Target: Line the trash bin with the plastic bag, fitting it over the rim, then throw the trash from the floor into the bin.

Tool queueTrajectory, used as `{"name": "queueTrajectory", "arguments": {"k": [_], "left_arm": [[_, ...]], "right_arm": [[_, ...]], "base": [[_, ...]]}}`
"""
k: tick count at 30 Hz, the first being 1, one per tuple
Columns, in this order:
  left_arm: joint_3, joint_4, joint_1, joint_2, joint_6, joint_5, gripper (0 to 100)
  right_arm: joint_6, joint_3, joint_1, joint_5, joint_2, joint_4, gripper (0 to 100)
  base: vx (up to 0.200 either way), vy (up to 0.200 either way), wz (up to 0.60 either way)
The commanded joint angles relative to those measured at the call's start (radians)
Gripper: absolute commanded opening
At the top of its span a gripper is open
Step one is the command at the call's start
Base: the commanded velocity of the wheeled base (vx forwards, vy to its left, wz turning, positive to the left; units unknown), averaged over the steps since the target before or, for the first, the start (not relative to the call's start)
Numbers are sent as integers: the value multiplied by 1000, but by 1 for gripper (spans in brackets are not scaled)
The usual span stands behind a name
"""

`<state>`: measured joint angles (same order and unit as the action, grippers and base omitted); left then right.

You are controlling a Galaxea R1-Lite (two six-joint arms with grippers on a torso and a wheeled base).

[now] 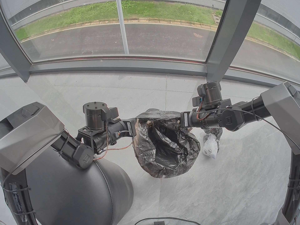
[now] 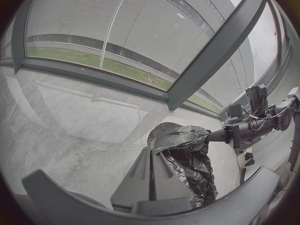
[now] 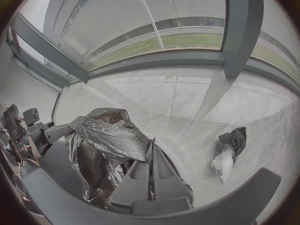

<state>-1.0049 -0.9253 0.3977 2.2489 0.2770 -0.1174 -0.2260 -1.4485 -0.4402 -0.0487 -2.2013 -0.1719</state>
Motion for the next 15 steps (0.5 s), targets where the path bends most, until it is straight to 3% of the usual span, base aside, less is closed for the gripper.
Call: {"name": "queueTrajectory", "arguments": {"k": [1,7,15], "left_arm": [[-6,2,-3,49,-1,-1,0],[-26,2,-8,90,-1,-1,0],[-37,2,-22,124,-1,-1,0]], "right_arm": [[0,-16,12,1,-20,-3,0],[14,-21,25,56,-60,-60,0],[19,-21,38,59,-75,-80,0]], "base": [[0,0,0],[0,0,0],[0,0,0]]}}
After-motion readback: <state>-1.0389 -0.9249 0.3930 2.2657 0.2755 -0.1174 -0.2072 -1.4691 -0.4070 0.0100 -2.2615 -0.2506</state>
